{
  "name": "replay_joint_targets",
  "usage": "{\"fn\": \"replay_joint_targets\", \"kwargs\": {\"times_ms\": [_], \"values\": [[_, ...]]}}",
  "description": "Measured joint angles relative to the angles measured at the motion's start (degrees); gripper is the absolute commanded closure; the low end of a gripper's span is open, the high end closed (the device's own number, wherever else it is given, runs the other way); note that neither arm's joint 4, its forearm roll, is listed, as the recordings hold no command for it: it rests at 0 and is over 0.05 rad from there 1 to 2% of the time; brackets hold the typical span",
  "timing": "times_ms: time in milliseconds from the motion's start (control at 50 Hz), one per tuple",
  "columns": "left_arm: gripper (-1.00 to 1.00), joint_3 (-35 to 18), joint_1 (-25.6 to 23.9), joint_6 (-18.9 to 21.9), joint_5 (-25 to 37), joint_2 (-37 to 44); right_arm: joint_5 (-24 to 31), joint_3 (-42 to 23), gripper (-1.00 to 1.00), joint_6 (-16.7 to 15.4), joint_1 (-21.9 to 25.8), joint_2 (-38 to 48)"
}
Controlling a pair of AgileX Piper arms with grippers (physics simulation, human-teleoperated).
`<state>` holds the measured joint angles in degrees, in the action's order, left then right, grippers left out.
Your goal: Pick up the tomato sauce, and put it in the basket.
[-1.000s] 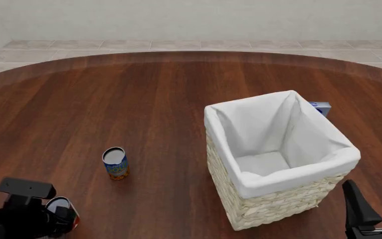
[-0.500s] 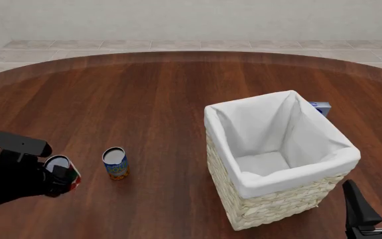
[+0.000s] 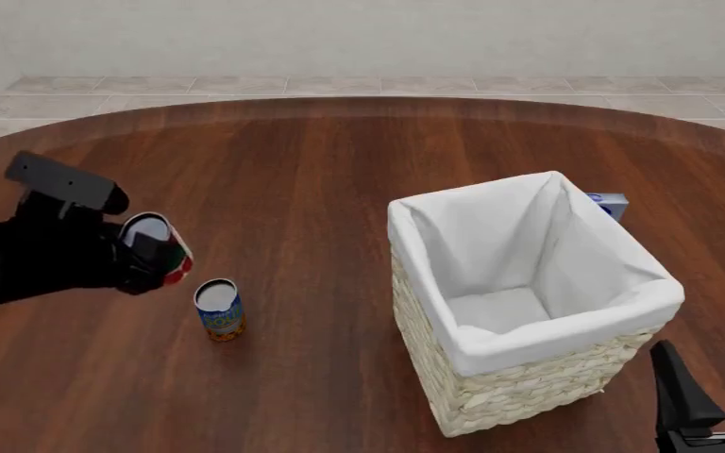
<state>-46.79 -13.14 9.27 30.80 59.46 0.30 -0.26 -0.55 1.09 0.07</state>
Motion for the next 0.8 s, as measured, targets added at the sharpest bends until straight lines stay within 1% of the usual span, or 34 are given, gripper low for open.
{"fn": "replay_joint_targets", "kwargs": {"times_ms": [200,340,800], "values": [[1.0,-6.6,-5.4,-0.3,-1.0,4.5,0.0,0.0,-1.0,0.1,-0.1,0.0],[1.0,-10.9,-8.3,-0.4,-1.5,7.2,0.0,0.0,-1.0,0.1,-0.1,0.0],[1.0,-23.0,-18.9,0.0,-3.6,17.1,0.1,-0.1,-1.0,0.0,0.2,0.0]]}}
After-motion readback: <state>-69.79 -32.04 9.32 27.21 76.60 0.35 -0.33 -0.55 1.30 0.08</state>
